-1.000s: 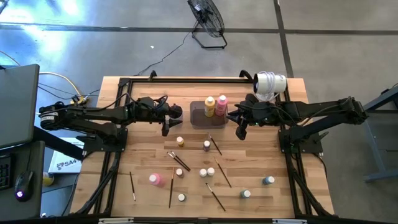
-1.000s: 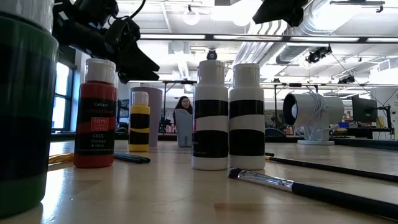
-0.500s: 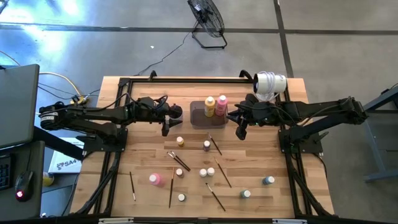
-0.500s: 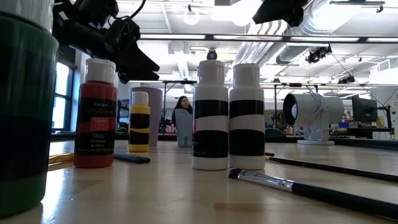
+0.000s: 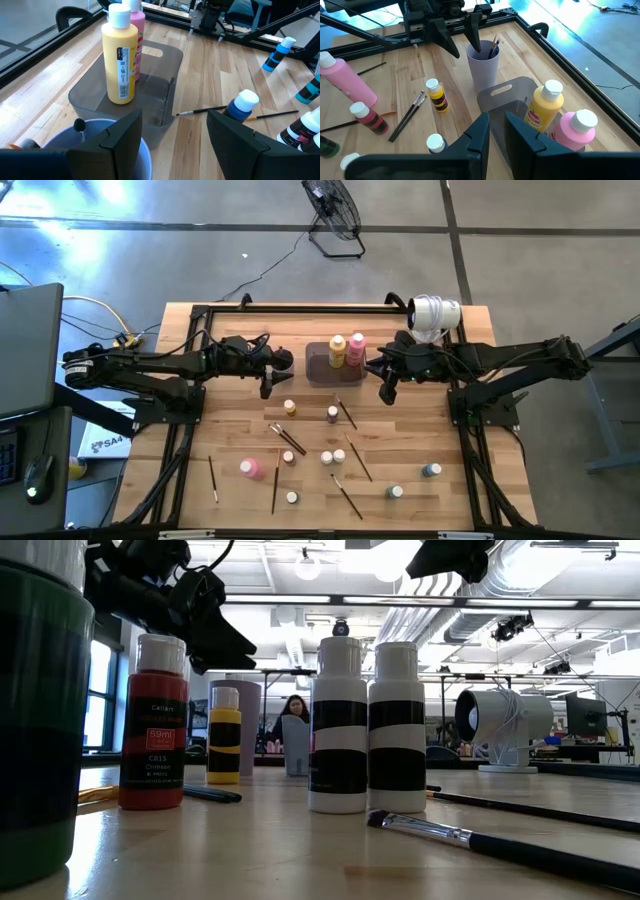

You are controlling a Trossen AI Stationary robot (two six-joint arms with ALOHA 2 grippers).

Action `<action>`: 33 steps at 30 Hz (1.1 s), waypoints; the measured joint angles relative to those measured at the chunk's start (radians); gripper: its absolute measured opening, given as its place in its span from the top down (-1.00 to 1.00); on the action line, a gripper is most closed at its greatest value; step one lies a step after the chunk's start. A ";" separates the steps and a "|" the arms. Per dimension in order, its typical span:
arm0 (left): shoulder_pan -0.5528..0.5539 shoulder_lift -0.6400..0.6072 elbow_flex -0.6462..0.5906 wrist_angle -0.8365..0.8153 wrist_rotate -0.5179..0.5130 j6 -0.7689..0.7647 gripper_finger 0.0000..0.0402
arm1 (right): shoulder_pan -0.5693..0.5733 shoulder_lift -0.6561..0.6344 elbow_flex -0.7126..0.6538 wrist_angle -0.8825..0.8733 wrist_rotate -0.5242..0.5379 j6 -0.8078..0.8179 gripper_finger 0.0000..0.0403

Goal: Pick & Place Paint Supplies
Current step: Put the big pink paint bottle into the gray bin

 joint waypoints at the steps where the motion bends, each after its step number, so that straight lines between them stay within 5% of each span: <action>1: 0.000 0.000 0.000 0.000 0.000 0.000 -0.10 | 0.000 0.000 0.000 0.000 0.000 0.000 0.76; 33: 0.000 -0.001 0.000 0.015 -0.017 -0.001 -0.10 | 0.000 0.000 0.000 0.000 0.000 0.000 0.76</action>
